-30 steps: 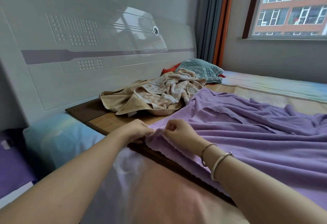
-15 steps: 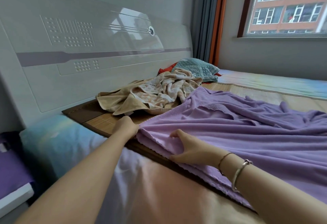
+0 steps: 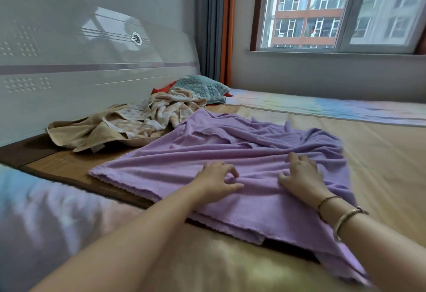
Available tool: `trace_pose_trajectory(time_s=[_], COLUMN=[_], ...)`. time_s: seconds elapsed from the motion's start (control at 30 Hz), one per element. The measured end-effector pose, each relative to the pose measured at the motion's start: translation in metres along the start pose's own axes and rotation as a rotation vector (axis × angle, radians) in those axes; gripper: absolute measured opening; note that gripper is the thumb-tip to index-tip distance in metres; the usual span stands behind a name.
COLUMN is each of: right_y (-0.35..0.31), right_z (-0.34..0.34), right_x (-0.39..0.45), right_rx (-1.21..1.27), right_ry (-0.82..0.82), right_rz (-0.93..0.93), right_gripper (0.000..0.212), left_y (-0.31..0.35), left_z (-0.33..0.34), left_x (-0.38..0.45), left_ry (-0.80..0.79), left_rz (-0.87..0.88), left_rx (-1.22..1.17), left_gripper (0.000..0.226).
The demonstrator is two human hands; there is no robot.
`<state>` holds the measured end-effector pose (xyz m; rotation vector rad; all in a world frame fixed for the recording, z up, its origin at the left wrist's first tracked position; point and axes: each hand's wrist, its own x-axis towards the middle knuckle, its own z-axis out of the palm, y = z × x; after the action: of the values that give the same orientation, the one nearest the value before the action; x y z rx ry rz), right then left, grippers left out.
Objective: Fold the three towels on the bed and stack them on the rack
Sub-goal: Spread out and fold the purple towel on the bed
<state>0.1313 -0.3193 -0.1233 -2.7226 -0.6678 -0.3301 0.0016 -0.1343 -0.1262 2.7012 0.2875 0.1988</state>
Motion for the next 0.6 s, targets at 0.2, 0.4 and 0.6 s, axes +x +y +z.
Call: trace_pose_trajectory(time_s=[0.2,0.4,0.6], right_y=[0.099,0.132,0.115], right_z=[-0.030,-0.038,-0.021], right_x=[-0.003,0.006,0.024], right_rx=[0.075,0.565,0.660], right_ry=[-0.047,-0.136,-0.217], right_rz=[0.372,0.343,0.257], right_gripper=[0.059,0.021,0.014], left_y=[0.074,0.106,0.110], left_z=[0.044,0.064,0.072], left_x=[0.038,0.062,0.065], left_ry=[-0.040,-0.010,-0.049], left_rz=[0.038,0.006,-0.012], left_rx=[0.043,-0.008,-0.023], left_gripper=[0.044,0.044,0.060])
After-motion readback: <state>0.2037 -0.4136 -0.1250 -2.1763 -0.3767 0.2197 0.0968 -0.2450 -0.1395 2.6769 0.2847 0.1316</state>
